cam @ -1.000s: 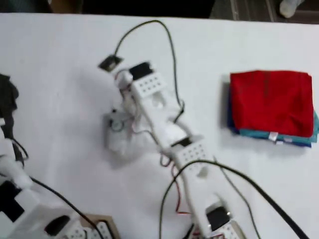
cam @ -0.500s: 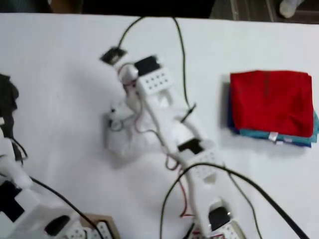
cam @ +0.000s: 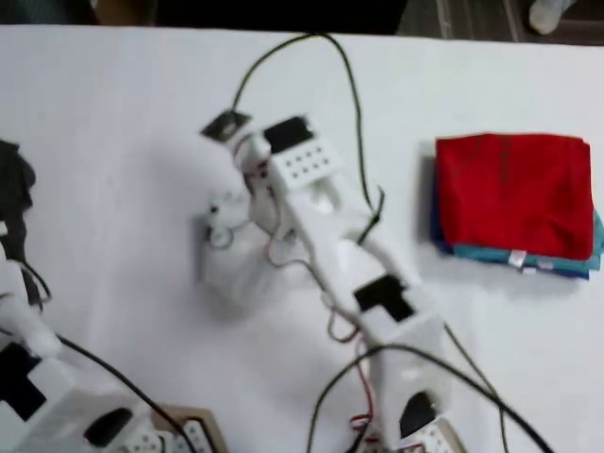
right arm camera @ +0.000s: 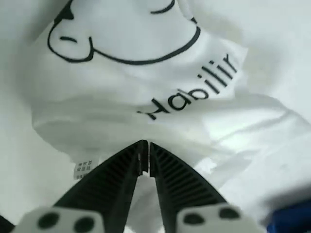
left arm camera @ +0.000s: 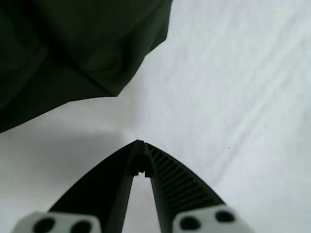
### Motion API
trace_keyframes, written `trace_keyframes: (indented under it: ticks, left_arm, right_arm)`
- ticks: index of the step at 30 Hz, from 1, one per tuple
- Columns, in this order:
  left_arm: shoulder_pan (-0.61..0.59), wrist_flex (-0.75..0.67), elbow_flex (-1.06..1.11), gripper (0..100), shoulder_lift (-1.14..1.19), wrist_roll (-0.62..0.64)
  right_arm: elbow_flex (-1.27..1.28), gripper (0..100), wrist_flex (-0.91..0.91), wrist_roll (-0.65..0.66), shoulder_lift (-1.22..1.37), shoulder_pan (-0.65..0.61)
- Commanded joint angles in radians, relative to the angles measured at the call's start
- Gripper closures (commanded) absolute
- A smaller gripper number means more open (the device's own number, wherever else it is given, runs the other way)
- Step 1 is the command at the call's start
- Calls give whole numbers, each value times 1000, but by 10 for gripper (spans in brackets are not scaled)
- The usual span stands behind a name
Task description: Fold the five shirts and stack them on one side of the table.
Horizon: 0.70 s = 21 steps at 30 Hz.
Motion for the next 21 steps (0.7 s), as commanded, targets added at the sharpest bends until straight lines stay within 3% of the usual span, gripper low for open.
trace_keyframes:
  ticks: [1,8,14,21]
  left_arm:
    - [2,-9,-2,974,-46,-2]
    - [2,-9,-7,974,-46,-3]
    - [2,-11,-4,974,-46,-3]
    - [2,-11,-8,974,-46,-3]
  right_arm:
    - [135,978,-13,3,-151,10]
    - [399,978,-114,3,-295,53]
    - [460,978,-128,3,-486,99]
    - [462,978,-426,-5,-456,24]
